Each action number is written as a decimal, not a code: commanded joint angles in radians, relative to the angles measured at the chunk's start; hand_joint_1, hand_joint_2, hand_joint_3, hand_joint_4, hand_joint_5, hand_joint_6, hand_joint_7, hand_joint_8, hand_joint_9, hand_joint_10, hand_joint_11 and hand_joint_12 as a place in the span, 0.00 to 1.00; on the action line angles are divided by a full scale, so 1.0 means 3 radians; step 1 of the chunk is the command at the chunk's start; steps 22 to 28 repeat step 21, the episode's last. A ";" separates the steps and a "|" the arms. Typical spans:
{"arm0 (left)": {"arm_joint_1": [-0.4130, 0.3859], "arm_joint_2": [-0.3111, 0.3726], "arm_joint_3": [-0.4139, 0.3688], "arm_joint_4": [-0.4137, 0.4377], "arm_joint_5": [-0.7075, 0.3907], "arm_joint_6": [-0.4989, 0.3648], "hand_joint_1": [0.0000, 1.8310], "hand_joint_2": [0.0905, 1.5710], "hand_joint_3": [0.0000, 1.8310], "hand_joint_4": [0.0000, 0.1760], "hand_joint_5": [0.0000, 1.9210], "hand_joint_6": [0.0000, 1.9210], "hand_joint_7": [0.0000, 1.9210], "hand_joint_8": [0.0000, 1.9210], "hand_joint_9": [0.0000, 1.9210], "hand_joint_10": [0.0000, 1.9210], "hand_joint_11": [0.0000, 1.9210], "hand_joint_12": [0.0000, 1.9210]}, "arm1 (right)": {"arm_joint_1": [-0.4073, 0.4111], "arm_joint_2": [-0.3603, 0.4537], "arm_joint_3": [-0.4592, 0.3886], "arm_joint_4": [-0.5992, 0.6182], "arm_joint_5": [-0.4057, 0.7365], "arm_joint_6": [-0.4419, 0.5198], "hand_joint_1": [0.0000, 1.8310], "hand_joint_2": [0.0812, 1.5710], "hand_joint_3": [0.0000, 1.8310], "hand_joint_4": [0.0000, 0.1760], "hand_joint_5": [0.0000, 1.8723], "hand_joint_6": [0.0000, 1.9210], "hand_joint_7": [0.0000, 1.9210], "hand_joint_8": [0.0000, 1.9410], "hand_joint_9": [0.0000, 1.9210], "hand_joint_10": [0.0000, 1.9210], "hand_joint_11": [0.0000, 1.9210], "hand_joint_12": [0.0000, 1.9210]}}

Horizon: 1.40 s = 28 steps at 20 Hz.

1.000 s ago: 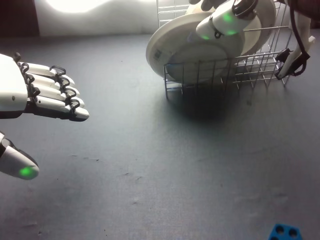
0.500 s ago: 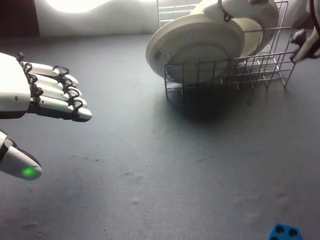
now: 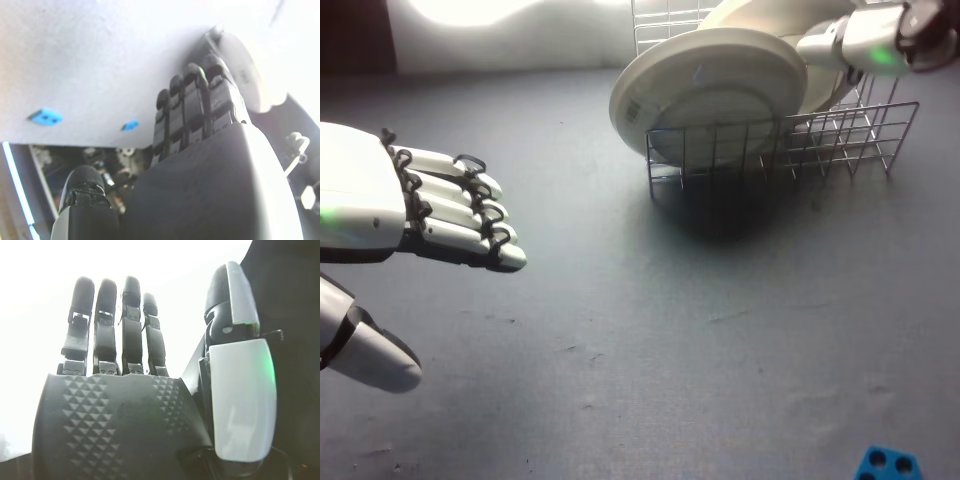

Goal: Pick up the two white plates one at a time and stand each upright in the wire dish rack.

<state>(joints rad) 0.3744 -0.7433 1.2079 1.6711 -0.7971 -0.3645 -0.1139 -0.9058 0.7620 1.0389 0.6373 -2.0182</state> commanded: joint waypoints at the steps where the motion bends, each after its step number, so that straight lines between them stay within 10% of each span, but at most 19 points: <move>1: -0.0064 0.0048 0.0005 -0.0176 -0.0035 -0.0002 0.00 0.65 0.00 0.00 0.10 0.00 0.12 0.00 0.10 0.00 0.00 0.16 | 0.0045 0.0043 -0.0052 -0.0283 0.0215 -0.0002 0.50 0.68 0.00 0.00 0.17 0.00 0.21 0.03 0.06 0.33 0.00 0.51; 15: -0.0289 0.0095 -0.0191 0.0061 -0.0571 -0.0107 0.00 0.66 0.00 0.00 0.10 0.00 0.13 0.00 0.11 0.00 0.00 0.17 | -0.0043 0.0345 -0.0273 -0.0285 0.0059 -0.0210 0.51 0.63 0.00 0.00 0.19 0.01 0.24 0.01 0.13 0.20 0.00 0.48; 20: -0.0293 0.0106 -0.0171 0.0061 -0.0644 -0.0107 0.00 0.67 0.00 0.00 0.20 0.01 0.27 0.01 0.24 0.02 0.00 0.39 | -0.0050 0.0347 -0.0276 -0.0285 -0.0068 -0.0211 0.50 0.64 0.00 0.00 0.28 0.03 0.33 0.03 0.17 0.35 0.00 0.64; 28: -0.0293 0.0106 -0.0163 0.0061 -0.0648 -0.0107 0.00 0.67 0.00 0.00 0.21 0.00 0.29 0.01 0.26 0.01 0.00 0.40 | -0.0053 0.0347 -0.0279 -0.0285 -0.0073 -0.0211 0.51 0.64 0.00 0.00 0.30 0.03 0.34 0.04 0.16 0.38 0.00 0.66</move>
